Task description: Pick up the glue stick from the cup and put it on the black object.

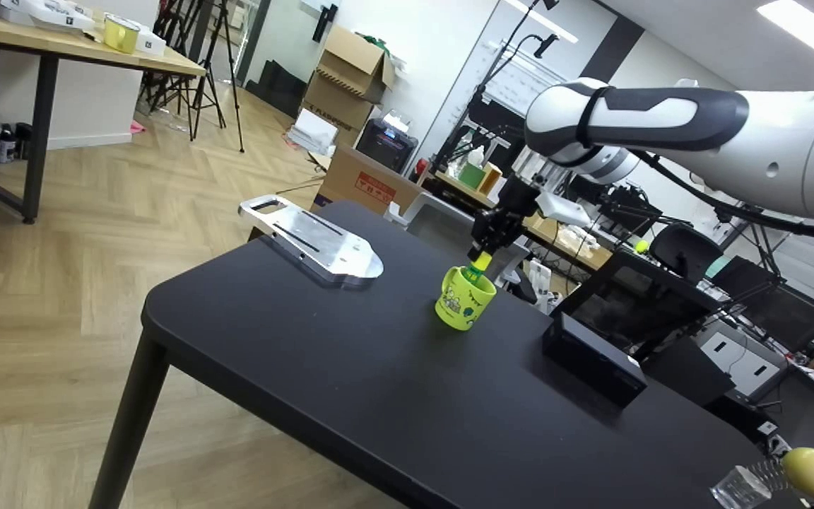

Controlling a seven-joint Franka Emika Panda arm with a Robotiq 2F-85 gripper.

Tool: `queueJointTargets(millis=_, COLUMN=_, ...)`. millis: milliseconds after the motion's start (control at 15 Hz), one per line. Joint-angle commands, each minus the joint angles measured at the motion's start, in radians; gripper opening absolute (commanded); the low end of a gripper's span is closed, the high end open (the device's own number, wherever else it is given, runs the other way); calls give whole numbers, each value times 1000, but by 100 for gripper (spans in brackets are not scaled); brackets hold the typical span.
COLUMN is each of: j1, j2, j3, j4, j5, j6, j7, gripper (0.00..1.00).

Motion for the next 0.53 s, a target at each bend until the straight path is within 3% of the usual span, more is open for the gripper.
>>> queueJointTargets(millis=0, j1=-15, j2=-73, j3=0, j4=16, j5=0, j6=-83, j7=-27, gripper=9)
queueJointTargets(millis=467, j1=-116, j2=-162, j3=-21, j4=12, j5=-3, j6=-123, j7=-97, gripper=9)
